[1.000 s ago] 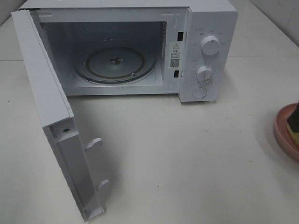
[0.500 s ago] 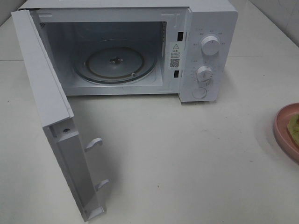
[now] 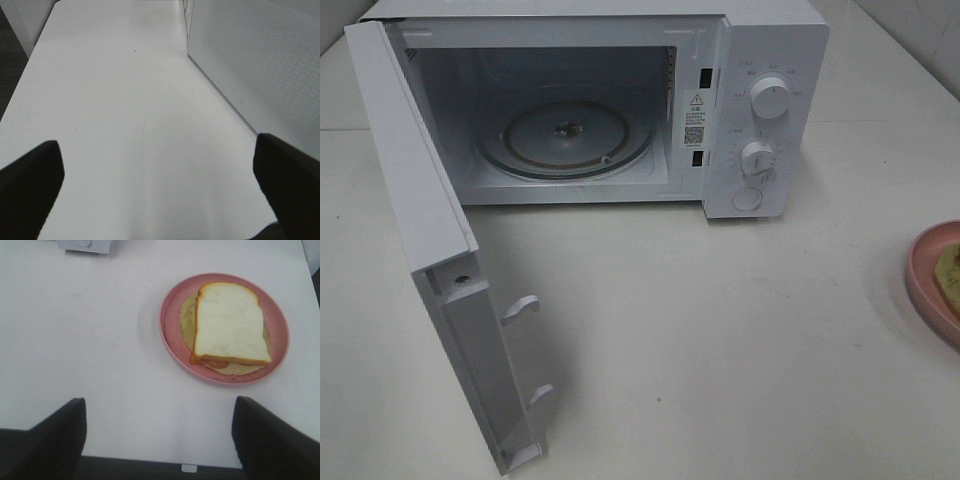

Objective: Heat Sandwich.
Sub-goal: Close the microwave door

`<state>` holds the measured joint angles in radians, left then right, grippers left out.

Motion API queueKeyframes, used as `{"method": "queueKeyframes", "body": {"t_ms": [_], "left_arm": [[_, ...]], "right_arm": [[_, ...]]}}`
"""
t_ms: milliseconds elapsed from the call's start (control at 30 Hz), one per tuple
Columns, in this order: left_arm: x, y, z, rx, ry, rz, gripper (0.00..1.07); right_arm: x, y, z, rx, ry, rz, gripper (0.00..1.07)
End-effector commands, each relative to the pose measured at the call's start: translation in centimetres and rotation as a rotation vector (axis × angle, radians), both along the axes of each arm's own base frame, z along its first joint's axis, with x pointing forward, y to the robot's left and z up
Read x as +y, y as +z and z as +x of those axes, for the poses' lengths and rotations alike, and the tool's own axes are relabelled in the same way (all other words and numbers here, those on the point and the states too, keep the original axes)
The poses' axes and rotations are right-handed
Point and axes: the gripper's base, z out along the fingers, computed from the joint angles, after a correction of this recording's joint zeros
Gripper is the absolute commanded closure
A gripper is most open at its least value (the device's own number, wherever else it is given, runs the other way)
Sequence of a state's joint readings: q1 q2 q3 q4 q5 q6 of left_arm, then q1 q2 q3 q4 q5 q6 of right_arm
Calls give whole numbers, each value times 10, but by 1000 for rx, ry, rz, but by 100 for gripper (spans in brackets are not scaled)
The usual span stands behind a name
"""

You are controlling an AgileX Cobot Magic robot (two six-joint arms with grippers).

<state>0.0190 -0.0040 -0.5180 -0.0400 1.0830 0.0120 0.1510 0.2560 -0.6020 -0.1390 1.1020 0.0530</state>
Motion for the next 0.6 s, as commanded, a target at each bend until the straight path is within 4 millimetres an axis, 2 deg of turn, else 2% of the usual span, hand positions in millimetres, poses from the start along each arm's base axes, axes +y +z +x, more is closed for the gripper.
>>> {"method": "queueKeyframes", "body": {"t_ms": [33,300,467,600], "left_arm": [[0,1,-2,-26,2,-1,9],[0,1,-2,-26,2,-1,9],[0,1,-2,-26,2,-1,9],[0,1,-2,-26,2,-1,9]], "right_arm": [[-1,-8,-5,-31,-12,-6,31],[-1,-21,-22,-220,-80,21,31],[-1,-21,-32,-284,-88,31,31],[-1,-21,-32,-284,-88,31,31]]}}
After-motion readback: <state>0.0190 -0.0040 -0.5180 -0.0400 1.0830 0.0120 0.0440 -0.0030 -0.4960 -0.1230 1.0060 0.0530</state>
